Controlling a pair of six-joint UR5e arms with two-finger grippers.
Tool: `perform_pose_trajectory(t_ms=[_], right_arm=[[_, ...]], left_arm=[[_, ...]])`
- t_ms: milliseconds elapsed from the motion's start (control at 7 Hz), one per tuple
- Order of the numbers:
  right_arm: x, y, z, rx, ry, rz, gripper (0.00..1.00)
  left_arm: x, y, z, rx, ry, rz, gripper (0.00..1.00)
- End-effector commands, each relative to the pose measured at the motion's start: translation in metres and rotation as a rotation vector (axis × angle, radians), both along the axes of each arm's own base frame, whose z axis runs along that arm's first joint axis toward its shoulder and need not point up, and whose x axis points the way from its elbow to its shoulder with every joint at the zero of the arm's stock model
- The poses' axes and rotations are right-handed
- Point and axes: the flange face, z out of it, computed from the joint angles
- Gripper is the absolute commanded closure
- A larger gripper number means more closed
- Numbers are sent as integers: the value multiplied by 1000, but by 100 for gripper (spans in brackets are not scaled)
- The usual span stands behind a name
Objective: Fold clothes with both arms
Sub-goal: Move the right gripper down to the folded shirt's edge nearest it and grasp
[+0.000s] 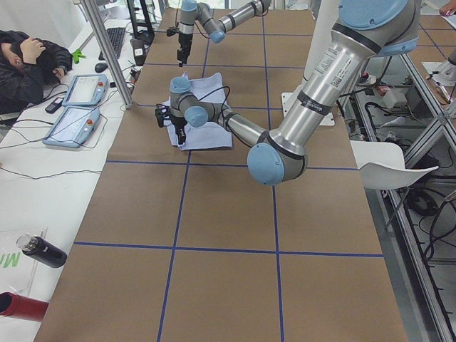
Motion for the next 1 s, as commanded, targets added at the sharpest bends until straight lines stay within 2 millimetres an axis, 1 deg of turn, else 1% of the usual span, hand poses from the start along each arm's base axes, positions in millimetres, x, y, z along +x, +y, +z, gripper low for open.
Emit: perform_pose_trajectory(t_ms=[0,143,429,571,714,857], right_arm=[[-3,12,5,6,-5,-19,0],[-14,47,13,7,-17,-53,0],[-25,106,37,-27,-21,-97,0],[-20,127,51,-52,-22,-111,0],[-26,151,67,-63,-8,-135,0],[-34,159,73,-69,0,-151,0]], left_arm=[[-12,4,-19,25,22,-9,1],[-20,7,-30,33,31,-15,1],[-29,22,-60,29,33,-13,1],[-31,24,-64,28,35,-13,1],[-31,25,-65,28,36,-14,1],[-31,24,-65,29,35,-15,1]])
